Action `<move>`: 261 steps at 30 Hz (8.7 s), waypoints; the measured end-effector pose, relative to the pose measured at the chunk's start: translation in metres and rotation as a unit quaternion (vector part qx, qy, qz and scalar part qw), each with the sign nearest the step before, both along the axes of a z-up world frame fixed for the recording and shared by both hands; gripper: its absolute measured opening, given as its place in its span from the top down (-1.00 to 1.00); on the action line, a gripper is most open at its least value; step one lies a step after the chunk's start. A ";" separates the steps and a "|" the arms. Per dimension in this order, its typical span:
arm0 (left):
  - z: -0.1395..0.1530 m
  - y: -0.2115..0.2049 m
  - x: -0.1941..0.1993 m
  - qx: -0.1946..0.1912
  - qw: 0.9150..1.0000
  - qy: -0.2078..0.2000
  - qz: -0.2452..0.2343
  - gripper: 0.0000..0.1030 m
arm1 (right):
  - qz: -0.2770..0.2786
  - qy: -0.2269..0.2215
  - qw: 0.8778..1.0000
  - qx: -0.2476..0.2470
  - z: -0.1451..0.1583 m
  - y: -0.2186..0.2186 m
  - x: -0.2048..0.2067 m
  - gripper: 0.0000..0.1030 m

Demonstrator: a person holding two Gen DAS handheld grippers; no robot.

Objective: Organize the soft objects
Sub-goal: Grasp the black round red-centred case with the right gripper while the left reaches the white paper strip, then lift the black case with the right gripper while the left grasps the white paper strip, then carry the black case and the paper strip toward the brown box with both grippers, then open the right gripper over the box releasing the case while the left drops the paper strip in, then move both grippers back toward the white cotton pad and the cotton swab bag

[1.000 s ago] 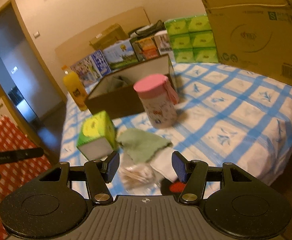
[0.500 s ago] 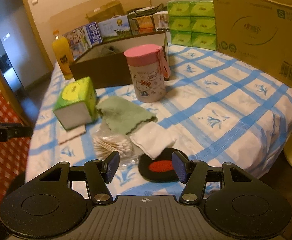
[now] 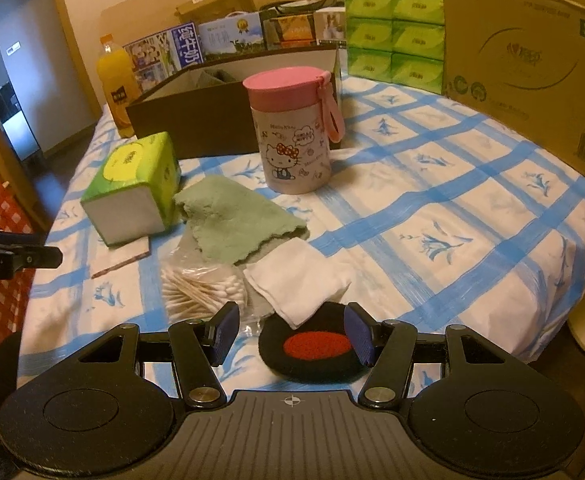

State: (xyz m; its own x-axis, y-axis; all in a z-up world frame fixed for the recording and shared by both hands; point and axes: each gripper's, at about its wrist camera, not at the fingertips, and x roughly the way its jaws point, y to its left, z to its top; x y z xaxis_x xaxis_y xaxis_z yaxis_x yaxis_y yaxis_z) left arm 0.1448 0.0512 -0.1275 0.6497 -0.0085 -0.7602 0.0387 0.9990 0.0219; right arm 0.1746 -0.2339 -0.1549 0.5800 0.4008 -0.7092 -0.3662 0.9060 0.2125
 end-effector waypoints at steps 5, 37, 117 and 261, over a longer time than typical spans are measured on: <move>-0.010 0.008 0.010 -0.002 1.000 0.011 0.009 -0.04 | 0.001 0.013 1.000 -0.012 -0.014 0.003 0.013 -0.13; -0.037 0.009 0.028 -0.007 0.999 0.043 0.009 -0.04 | -0.016 0.009 0.999 -0.050 -0.021 -0.019 0.021 0.72; -0.011 0.023 0.024 -0.034 0.999 0.033 -0.011 0.56 | -0.045 0.014 0.996 0.071 0.038 -0.028 0.037 0.72; 0.048 -0.032 -0.011 -0.051 0.999 -0.002 -0.007 -0.11 | -0.025 0.029 0.999 0.029 0.039 0.014 -0.022 -0.28</move>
State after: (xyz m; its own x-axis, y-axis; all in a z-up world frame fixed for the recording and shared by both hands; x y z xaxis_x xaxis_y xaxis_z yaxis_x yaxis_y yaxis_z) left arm 0.1337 0.0192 -0.0793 0.6515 -0.0944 -0.7527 0.0530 0.9955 -0.0790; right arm 0.1523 -0.2202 -0.1155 0.5588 0.4129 -0.7192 -0.3058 0.9087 0.2841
